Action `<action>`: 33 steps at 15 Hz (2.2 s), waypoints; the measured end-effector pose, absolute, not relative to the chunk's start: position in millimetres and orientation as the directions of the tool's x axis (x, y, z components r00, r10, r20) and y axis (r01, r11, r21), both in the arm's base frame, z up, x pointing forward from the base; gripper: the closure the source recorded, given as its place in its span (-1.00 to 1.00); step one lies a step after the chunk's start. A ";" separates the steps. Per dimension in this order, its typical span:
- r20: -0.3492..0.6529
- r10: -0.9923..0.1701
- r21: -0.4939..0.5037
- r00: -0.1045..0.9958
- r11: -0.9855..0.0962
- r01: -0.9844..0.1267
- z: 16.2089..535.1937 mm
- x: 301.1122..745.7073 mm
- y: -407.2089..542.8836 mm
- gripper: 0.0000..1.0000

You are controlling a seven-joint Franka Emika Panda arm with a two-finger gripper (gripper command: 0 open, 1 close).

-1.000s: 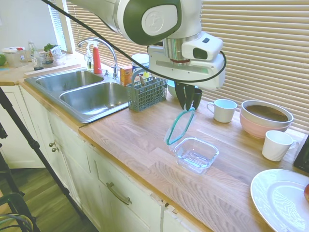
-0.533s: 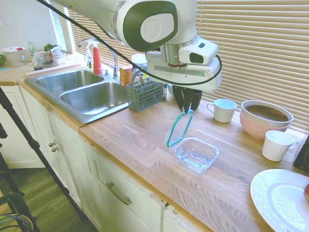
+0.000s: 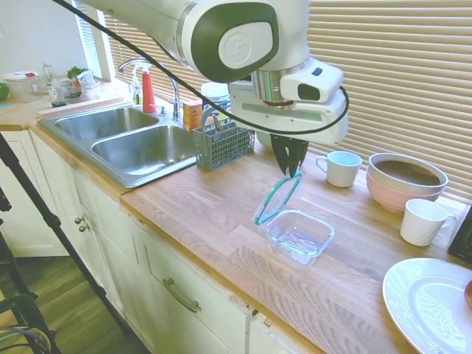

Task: Cover the lid of the food container

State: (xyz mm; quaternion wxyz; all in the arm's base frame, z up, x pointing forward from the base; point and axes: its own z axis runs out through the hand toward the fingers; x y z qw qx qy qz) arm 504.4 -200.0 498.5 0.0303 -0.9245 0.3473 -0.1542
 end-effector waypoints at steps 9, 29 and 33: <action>0.244 -0.677 -0.212 0.694 -0.736 -0.643 480.8 476.9 -248.2 1.00; 0.102 -0.727 -0.230 0.679 -0.681 -0.695 412.9 520.0 -314.8 1.00; 0.097 -0.729 -0.237 0.678 -0.679 -0.695 405.1 524.7 -311.3 1.00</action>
